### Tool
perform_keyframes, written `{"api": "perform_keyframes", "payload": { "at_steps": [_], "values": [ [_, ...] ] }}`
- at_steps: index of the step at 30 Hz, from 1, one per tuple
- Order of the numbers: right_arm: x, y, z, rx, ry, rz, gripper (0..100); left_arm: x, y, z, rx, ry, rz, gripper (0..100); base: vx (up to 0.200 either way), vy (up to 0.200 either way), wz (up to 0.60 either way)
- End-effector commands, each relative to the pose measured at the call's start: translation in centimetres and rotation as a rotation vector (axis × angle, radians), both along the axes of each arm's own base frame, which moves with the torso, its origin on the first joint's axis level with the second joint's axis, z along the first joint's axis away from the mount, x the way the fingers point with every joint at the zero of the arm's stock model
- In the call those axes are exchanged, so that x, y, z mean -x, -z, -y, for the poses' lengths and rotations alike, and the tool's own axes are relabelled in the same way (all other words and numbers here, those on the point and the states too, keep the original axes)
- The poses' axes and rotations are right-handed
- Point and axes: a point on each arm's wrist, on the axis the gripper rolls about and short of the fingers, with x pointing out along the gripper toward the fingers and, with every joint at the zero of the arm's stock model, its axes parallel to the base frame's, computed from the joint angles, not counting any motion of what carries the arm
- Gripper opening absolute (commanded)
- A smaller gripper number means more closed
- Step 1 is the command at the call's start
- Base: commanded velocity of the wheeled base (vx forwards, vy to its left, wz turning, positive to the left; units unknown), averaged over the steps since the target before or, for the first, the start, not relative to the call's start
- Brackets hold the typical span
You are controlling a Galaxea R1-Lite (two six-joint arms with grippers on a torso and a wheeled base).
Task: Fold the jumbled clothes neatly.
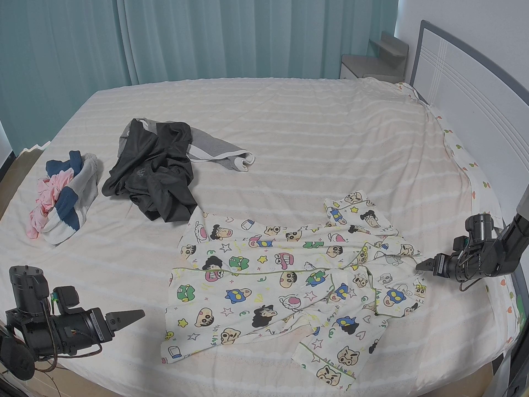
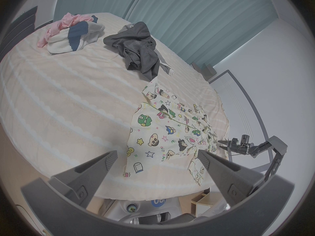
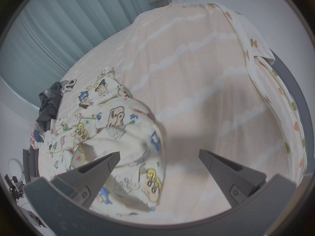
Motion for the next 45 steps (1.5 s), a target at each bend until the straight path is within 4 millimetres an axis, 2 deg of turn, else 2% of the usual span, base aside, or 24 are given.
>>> {"api": "perform_keyframes", "payload": {
  "at_steps": [1, 10, 18, 24, 28, 29, 34, 41, 45],
  "values": [
    [2.1, -2.3, -0.6, -0.002, -0.01, 0.037, 100, 0.4, 0.3, 0.1, 0.001, 0.004, -0.018, 100, -0.2, 0.0, 0.0],
    [4.4, -1.7, -2.5, -0.053, -0.058, 0.036, 100, 0.4, 0.3, 0.1, 0.001, 0.005, -0.015, 100, -0.2, 0.0, 0.0],
    [4.6, -1.1, -4.7, -0.093, -0.097, 0.05, 100, 0.4, 0.3, 0.1, 0.001, 0.007, -0.015, 100, -0.2, 0.0, 0.0],
    [4.1, -1.1, -7.5, -0.164, -0.154, 0.053, 100, 0.4, 0.3, 0.1, 0.001, 0.007, -0.018, 100, -0.2, 0.0, 0.0],
    [3.5, -0.7, -9.0, -0.173, -0.198, 0.068, 100, 0.4, 0.3, 0.1, 0.001, 0.005, -0.016, 100, 0.0, 0.0, 0.0],
    [3.3, 0.0, -10.3, -0.19, -0.223, 0.057, 100, 0.4, 0.3, 0.1, 0.001, 0.007, -0.016, 100, 0.0, 0.0, 0.0],
    [2.3, 1.8, -12.8, -0.236, -0.235, 0.056, 100, 0.4, 0.3, 0.1, 0.001, 0.007, -0.019, 100, 0.0, 0.0, 0.0],
    [1.1, 4.6, -15.3, -0.214, -0.258, 0.074, 100, 0.3, 0.3, 0.1, 0.002, 0.006, -0.021, 100, 0.0, 0.0, 0.0],
    [0.7, 5.3, -16.3, -0.212, -0.279, 0.07, 100, 0.3, 0.4, 0.1, 0.002, 0.006, -0.022, 100, 0.0, 0.0, 0.0]
  ]
}}
